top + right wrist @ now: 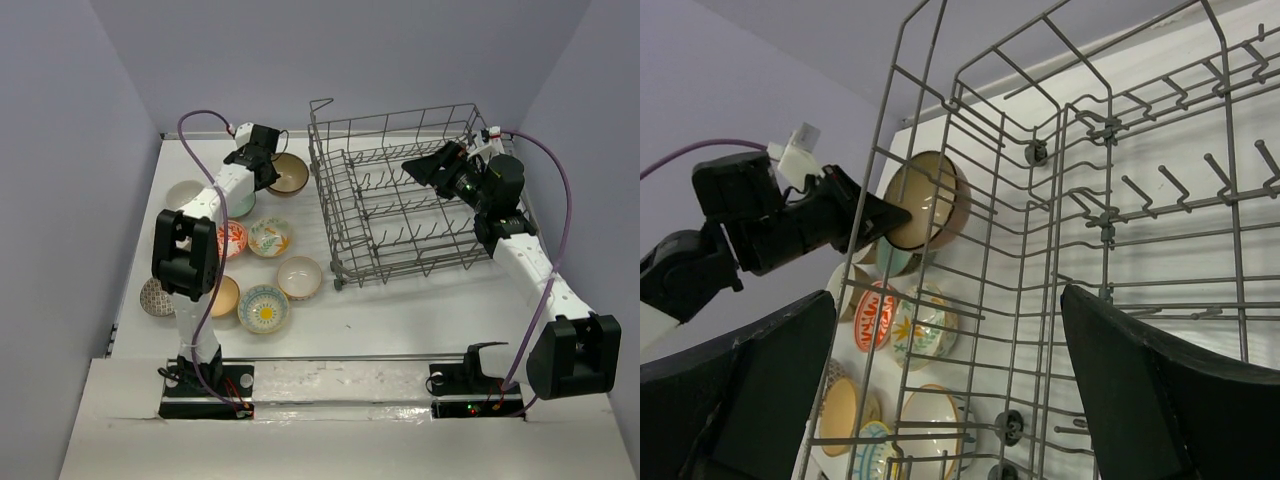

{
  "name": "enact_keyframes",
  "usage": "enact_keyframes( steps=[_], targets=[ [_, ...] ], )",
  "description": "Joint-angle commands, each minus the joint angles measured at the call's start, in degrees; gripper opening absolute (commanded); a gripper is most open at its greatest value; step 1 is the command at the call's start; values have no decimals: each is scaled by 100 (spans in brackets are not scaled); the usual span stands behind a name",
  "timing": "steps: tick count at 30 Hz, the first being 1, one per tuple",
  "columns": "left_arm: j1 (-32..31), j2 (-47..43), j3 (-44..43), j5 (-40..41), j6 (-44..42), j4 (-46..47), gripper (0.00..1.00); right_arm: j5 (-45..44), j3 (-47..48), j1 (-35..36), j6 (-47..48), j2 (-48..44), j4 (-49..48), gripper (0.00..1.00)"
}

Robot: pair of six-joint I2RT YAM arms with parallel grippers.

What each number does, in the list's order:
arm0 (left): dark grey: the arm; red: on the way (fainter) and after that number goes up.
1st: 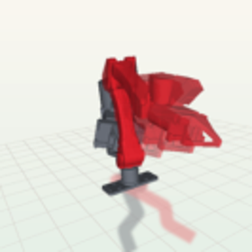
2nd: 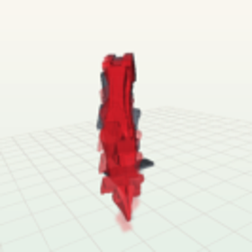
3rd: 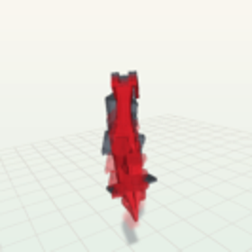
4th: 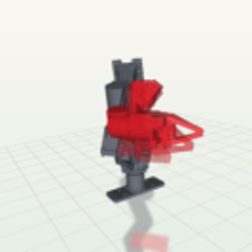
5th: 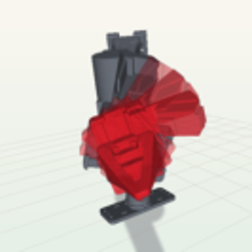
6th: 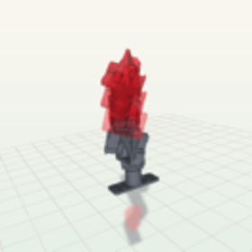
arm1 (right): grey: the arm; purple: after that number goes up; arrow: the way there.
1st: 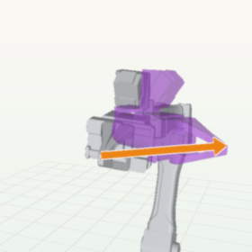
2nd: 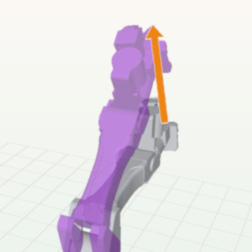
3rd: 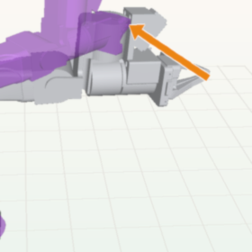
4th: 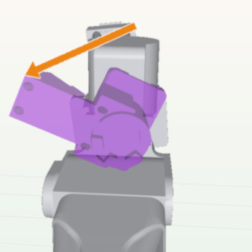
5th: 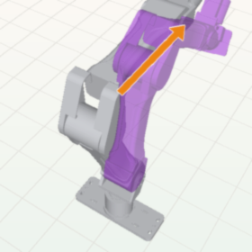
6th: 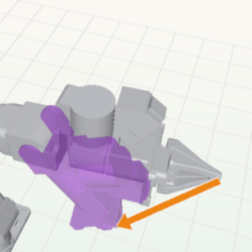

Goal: Load the bowls into the dish rack
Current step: Pick up the bowl from the corner of the board, then pass from the left arm to the right

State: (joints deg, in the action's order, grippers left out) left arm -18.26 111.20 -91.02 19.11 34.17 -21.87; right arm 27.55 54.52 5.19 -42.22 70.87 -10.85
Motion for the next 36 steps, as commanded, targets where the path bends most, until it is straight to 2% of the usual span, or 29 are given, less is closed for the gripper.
enact_keyframes(
  steps=[1,7,13,20,28,31,36],
  targets=[
    [16,-898,-741,496,-174,-106,0,198,348,-9,82,-82,-136,99],
    [16,-1688,-329,840,-349,-151,0,269,892,271,414,111,170,96],
    [-19,-2400,-197,813,-674,-125,0,-1162,2596,1624,1346,883,1996,95],
    [-397,-2945,-153,611,-1096,-239,0,-2709,4661,2775,1989,2148,3184,92],
    [-1065,-3139,-284,646,-1369,-309,0,-3756,5988,3216,2323,3001,4063,89],
    [-1206,-3174,-311,655,-1378,-309,0,-4020,6167,3357,2358,3152,4188,87],
    [-1294,-3174,-346,655,-1405,-274,0,-4012,6167,3410,2332,3249,4205,74]
  ],
)
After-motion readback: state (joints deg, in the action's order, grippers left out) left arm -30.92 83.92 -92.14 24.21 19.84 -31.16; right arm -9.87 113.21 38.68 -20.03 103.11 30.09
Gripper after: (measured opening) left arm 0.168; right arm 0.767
